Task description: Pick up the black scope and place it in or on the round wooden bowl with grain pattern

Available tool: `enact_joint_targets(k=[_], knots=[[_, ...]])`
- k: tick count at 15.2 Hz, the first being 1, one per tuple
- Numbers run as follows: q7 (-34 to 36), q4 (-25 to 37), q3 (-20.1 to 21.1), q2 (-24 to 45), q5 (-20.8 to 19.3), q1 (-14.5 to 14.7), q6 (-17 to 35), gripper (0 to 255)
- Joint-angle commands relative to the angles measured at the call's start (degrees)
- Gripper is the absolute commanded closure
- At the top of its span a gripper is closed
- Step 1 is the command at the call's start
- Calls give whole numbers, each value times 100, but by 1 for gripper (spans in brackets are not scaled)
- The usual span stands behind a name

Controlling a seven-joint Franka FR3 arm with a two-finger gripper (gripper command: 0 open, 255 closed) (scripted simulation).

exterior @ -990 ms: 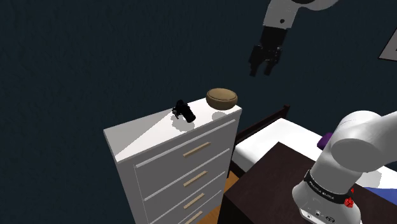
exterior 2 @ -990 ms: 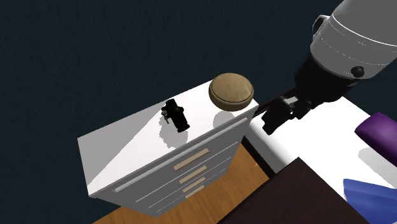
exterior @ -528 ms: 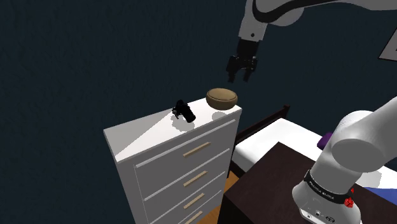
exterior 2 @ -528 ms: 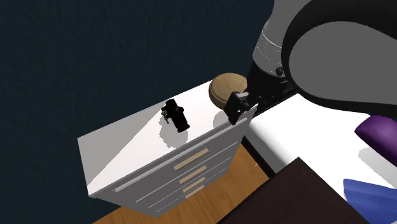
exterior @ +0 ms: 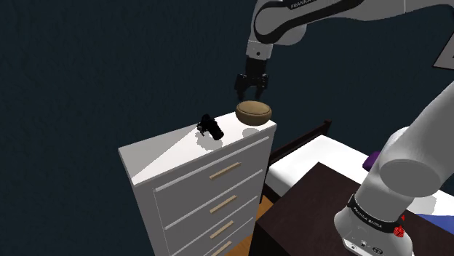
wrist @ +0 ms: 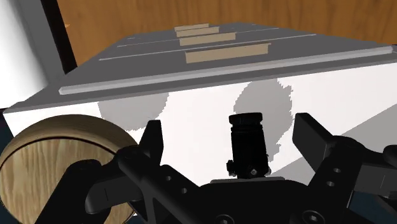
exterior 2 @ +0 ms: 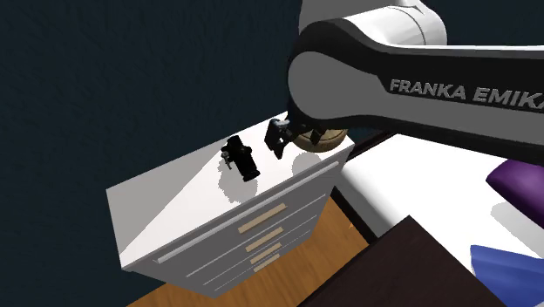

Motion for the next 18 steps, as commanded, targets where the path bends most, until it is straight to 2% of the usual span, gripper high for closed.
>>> enact_joint_targets(k=[1,9,16,18], knots=[[22,215,27,456,5,16,233,0],[196,1616,107,2243,-48,103,589,0],[350,3260,125,3837,-132,202,511,0],[348,3195,127,3896,-130,212,637,0]])
